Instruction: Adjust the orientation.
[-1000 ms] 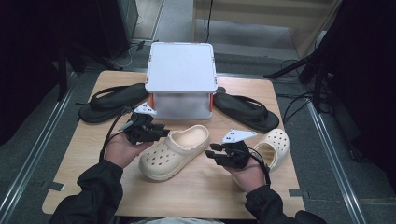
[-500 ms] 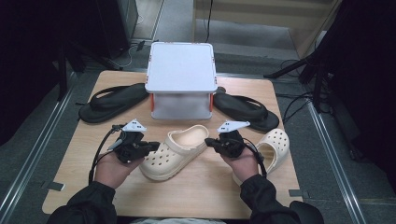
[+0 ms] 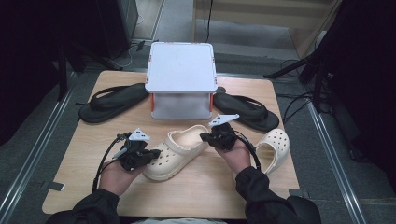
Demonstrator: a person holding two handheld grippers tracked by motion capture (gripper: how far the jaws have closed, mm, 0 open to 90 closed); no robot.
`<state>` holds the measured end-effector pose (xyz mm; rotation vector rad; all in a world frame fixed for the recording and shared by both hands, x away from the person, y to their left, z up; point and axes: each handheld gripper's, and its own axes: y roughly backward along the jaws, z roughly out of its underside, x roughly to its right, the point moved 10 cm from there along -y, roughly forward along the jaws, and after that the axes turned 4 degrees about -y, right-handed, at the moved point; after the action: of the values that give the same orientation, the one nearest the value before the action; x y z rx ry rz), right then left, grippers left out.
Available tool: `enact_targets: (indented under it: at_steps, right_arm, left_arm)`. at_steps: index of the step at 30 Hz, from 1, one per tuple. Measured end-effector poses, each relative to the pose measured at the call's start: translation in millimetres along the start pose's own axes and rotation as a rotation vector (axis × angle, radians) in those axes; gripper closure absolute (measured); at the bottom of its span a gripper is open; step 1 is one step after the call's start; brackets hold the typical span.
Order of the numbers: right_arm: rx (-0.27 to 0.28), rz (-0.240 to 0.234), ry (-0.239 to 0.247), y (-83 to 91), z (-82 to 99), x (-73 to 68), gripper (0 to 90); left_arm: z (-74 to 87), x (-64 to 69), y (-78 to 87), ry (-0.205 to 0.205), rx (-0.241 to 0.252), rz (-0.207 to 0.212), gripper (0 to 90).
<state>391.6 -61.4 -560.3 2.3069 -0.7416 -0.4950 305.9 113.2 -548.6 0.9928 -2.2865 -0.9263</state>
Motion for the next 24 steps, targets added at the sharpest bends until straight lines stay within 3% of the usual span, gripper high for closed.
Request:
enact_targets:
  at_steps: [14, 24]
  right_arm:
    - [-0.008, -0.004, -0.022, 0.2, 4.5, -1.3, 90.0]
    - [-0.042, 0.000, -0.015, 6.0, 10.9, -6.4, 90.0]
  left_arm:
    - [-0.7, -1.8, -1.8, -0.004, -0.014, -0.013, 89.8]
    - [-9.6, -16.2, -7.3, -0.005, -0.014, -0.037, 89.9]
